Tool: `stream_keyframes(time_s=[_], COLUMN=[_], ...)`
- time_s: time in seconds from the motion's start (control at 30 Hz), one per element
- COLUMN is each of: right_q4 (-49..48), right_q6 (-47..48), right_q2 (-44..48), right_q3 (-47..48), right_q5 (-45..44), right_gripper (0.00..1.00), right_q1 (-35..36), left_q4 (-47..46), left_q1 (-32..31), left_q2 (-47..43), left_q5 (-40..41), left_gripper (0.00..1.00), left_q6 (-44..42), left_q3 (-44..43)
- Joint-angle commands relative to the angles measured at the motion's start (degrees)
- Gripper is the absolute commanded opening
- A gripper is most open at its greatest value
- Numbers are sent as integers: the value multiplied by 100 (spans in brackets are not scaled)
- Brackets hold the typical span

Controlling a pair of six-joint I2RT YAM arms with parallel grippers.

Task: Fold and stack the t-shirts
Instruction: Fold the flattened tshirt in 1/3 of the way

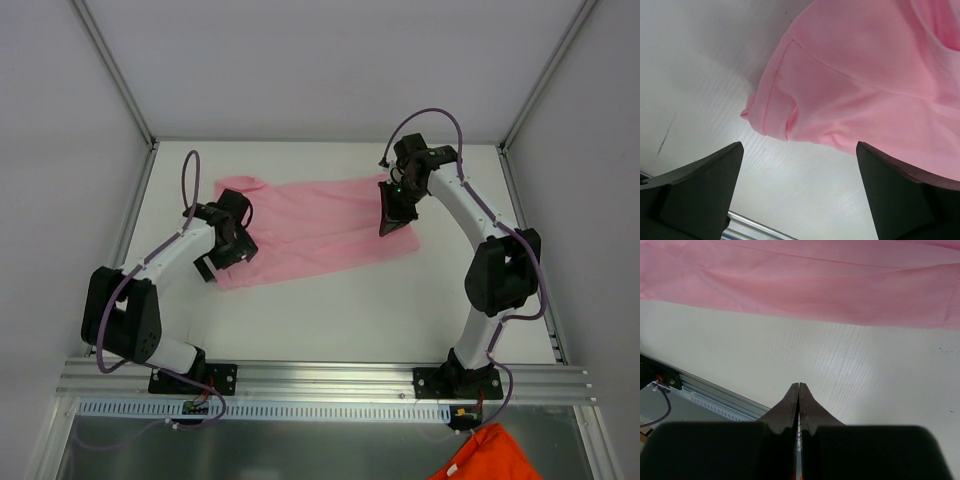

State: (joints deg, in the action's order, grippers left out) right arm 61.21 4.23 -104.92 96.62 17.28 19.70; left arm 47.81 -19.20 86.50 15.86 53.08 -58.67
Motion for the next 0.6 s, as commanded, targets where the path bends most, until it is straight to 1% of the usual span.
stream_keyframes(time_s=[0.0,0.07,0.2,0.37,0.47,0.53,0.57], right_q4=[49,40,58,101,128,128,93], right_q6=[131,122,157,140,157,166,175], right_q2=[60,42,51,174,253,323,358], right_q3=[32,15,-20,6,-11,-99,-160], right_q5=[74,74,4,-31,-58,-102,-111], right_gripper=[1,1,1,1,1,1,1], right_q1=[51,60,60,51,60,60,51], left_q4=[140,158,97,-79,-272,-439,-500], left_q1=[-66,-57,-57,-57,-57,-57,-57], left_q2=[-528,-703,-1073,-1109,-1205,-1241,-1258], left_q5=[409,392,269,76,58,67,67], left_gripper=[99,97,93,90,90,87,83], left_q6=[-52,-70,-17,115,115,62,45], left_q3=[-57,22,496,989,1112,1174,1244])
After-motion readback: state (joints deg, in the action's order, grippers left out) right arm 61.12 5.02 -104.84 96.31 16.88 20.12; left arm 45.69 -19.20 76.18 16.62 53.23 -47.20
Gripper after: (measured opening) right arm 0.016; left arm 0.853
